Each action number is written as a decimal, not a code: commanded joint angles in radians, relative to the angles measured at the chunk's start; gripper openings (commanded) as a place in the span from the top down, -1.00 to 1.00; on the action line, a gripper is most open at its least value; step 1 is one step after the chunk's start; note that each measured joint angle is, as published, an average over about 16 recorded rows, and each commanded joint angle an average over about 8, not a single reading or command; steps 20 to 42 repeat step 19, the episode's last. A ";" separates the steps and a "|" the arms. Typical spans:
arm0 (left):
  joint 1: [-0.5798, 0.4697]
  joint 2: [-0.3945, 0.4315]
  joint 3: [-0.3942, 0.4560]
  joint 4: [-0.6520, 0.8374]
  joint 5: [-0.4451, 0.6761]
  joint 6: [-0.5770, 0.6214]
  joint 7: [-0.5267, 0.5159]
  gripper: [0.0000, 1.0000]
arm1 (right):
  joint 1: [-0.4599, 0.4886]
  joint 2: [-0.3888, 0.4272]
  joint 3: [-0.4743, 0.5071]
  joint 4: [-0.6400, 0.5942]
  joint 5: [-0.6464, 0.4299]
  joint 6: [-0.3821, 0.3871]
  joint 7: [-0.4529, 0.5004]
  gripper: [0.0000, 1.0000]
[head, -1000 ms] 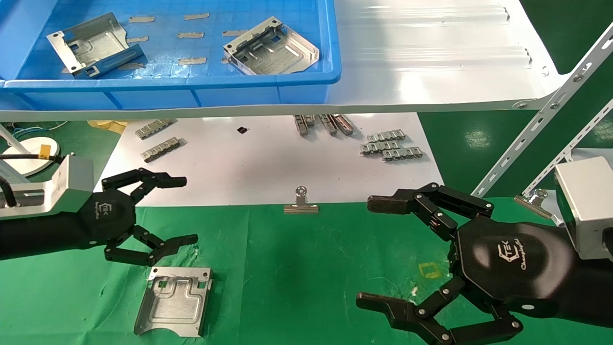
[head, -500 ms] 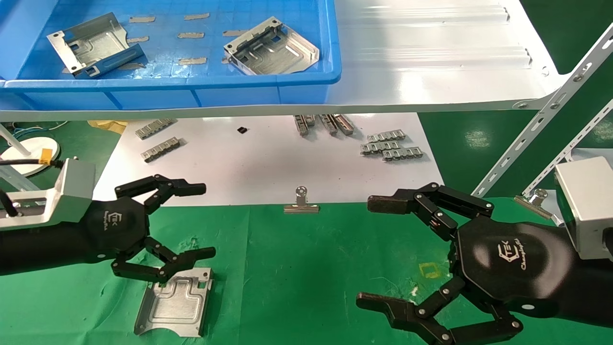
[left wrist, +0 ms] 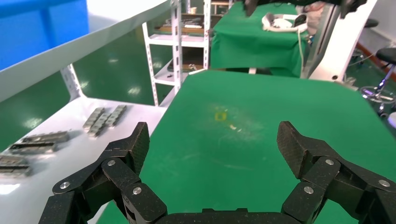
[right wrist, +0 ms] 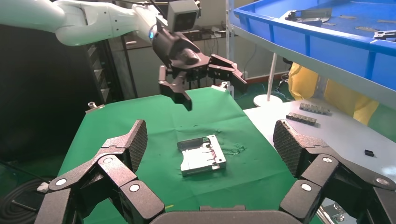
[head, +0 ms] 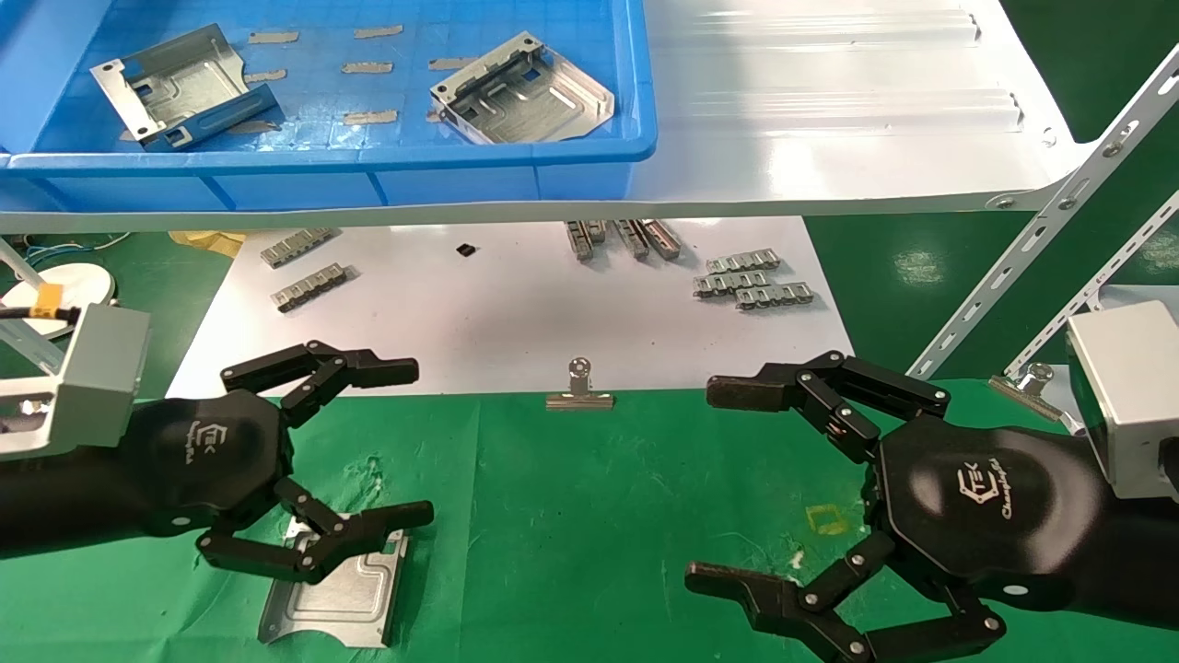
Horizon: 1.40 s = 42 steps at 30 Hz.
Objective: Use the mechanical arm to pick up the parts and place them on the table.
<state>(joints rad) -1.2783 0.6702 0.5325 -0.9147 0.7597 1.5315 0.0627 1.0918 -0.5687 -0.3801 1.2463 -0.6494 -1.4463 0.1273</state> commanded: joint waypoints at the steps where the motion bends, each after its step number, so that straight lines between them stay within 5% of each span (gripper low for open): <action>1: 0.020 -0.006 -0.024 -0.036 -0.003 -0.003 -0.024 -1.00 | 0.000 0.000 0.000 0.000 0.000 0.000 0.000 -1.00; 19: 0.183 -0.053 -0.227 -0.332 -0.026 -0.032 -0.225 -1.00 | 0.000 0.000 0.000 0.000 0.000 0.000 0.000 -1.00; 42: 0.183 -0.053 -0.227 -0.332 -0.026 -0.032 -0.225 -1.00 | 0.000 0.000 0.000 0.000 0.000 0.000 0.000 -1.00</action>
